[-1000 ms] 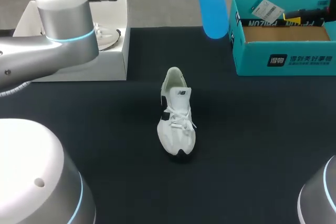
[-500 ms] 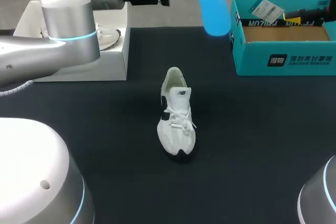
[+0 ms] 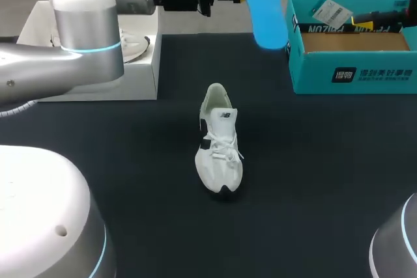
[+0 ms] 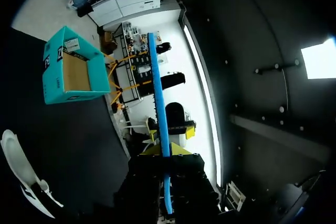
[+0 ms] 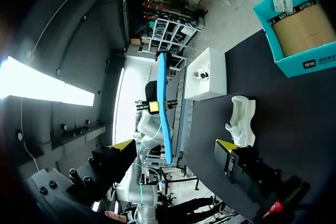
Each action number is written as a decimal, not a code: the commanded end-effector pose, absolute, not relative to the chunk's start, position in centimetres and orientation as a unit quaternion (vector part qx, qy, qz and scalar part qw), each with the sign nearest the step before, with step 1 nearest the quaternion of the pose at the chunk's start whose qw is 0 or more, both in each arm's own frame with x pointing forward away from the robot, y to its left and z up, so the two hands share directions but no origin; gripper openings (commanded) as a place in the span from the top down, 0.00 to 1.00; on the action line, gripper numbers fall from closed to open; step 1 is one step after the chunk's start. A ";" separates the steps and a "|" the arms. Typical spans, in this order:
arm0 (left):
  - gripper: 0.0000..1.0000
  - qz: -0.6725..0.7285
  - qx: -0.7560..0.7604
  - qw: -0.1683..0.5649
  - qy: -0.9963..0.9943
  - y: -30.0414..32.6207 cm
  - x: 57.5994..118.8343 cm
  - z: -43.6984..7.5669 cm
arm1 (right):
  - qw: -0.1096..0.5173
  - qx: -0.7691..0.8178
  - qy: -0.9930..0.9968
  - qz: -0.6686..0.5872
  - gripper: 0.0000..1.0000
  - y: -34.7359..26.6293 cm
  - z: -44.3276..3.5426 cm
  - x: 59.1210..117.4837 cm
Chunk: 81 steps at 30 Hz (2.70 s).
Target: Take the shoe out of the shoebox, open the shoe tongue, remove and reinsert the insole, then place the shoe into the shoebox
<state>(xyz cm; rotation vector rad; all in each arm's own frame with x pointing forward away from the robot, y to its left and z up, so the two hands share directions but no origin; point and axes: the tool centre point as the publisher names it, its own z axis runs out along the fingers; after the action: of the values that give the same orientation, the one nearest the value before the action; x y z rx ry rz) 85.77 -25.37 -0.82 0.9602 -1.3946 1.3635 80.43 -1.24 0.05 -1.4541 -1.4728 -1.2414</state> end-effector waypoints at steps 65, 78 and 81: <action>1.00 0.517 0.420 0.497 -0.556 -27.6 85.4 -6.3 | -0.024 -0.720 -0.692 -0.054 0.00 10.8 3.2 84.1; 1.00 0.522 0.425 0.488 -0.556 -27.6 85.5 -6.2 | -0.016 -0.729 -0.682 -0.053 0.00 10.7 2.9 84.8; 1.00 0.524 0.425 0.487 -0.555 -27.5 85.6 -6.1 | -0.016 -0.729 -0.683 -0.053 0.00 10.7 2.9 84.8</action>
<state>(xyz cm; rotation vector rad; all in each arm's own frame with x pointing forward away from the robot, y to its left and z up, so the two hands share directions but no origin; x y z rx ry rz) 85.84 -27.72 -6.28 1.0287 -1.3489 1.2717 84.88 10.84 2.94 -2.3149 -2.1673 -0.1633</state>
